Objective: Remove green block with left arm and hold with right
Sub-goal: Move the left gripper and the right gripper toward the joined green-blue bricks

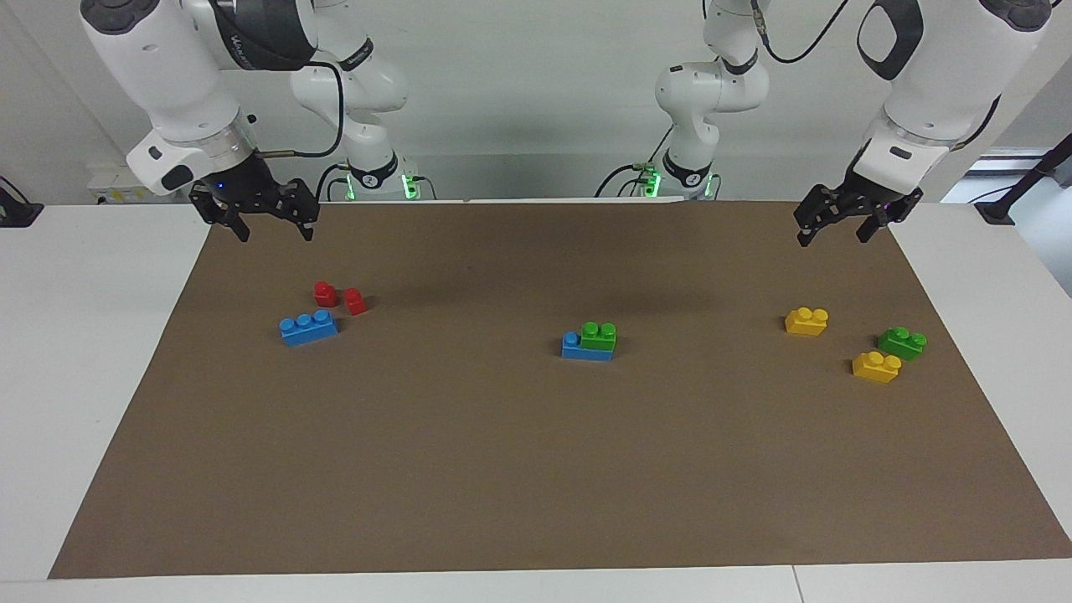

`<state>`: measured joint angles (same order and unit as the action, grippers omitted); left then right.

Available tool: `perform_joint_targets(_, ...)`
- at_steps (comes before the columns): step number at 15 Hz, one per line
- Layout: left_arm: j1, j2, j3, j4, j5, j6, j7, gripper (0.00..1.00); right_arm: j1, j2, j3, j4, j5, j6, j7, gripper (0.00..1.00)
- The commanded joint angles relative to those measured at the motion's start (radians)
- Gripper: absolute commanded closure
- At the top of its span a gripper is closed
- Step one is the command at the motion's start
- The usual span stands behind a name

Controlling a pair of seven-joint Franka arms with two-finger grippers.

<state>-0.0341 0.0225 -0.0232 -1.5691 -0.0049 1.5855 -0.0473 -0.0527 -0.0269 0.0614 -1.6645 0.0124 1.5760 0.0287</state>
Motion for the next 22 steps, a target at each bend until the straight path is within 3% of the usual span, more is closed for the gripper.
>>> perform_joint_targets(1,0.008,0.004,-0.001,0.014,-0.018,0.004,0.018,0.0,-0.018,-0.008,0.012,-0.008,-0.017,-0.01,-0.018,0.0)
perform_joint_targets(7,0.008,0.004,-0.001,0.014,-0.018,0.004,0.018,0.0,-0.018,-0.01,0.012,-0.014,-0.017,-0.002,0.003,0.0)
perform_joint_targets(12,0.002,-0.003,-0.003,0.003,-0.021,0.004,-0.014,0.0,0.054,-0.008,0.021,-0.041,0.041,0.067,0.599,0.0)
perform_joint_targets(16,-0.012,-0.012,-0.015,-0.018,-0.043,0.028,-0.215,0.0,0.109,0.048,0.023,-0.06,0.176,0.131,1.052,0.0)
perform_joint_targets(19,-0.061,-0.024,-0.015,-0.04,-0.055,0.053,-0.411,0.0,0.152,0.11,0.021,-0.061,0.288,0.199,1.261,0.0)
perform_joint_targets(22,-0.111,-0.032,-0.015,-0.06,-0.055,0.08,-0.619,0.0,0.2,0.153,0.021,-0.092,0.369,0.294,1.335,0.0)
